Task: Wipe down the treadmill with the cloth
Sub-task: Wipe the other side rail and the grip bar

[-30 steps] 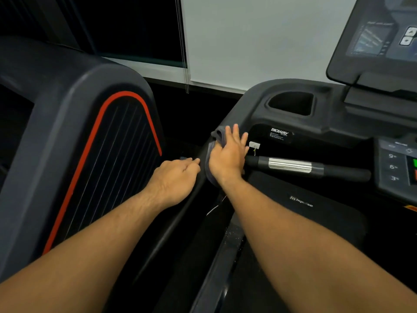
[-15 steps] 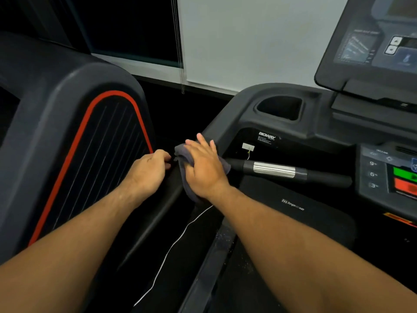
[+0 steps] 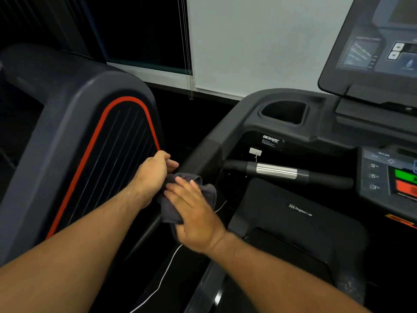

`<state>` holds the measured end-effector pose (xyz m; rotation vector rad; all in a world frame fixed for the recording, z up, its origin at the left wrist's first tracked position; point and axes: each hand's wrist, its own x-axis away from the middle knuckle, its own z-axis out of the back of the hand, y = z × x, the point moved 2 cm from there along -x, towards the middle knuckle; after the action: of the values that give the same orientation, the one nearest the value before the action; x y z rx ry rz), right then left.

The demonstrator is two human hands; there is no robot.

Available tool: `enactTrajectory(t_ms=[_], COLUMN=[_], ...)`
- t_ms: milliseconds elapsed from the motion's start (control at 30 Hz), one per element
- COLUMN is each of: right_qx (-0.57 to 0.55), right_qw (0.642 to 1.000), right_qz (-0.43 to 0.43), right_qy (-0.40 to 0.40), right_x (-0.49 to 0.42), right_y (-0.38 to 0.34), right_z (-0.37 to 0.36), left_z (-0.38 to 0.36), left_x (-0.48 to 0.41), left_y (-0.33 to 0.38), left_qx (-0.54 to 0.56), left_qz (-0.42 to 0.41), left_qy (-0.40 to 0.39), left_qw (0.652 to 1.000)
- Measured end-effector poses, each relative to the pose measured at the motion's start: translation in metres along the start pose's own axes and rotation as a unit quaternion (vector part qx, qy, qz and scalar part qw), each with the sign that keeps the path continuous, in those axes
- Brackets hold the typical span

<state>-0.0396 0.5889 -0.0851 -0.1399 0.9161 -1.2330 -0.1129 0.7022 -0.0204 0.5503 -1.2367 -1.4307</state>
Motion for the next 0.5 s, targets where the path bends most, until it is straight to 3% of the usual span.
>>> enactTrajectory(t_ms=[100, 300, 500], right_qx=[0.028, 0.089, -0.002], right_qw=[0.999, 0.98, 0.984], right_qz=[-0.029, -0.177, -0.176], right_qy=[-0.035, 0.004, 0.012], right_x=[-0.023, -0.055, -0.017], right_y=[0.024, 0.022, -0.025], right_z=[0.016, 0.025, 0.001], left_z=[0.006, 0.019, 0.021], left_x=[0.006, 0.017, 0.029], left_y=[-0.001, -0.007, -0.01], left_qx=[0.013, 0.075, 0.05], left_qz=[0.008, -0.013, -0.028], left_qy=[-0.03, -0.077, -0.049], left_qw=[0.999, 0.994, 0.997])
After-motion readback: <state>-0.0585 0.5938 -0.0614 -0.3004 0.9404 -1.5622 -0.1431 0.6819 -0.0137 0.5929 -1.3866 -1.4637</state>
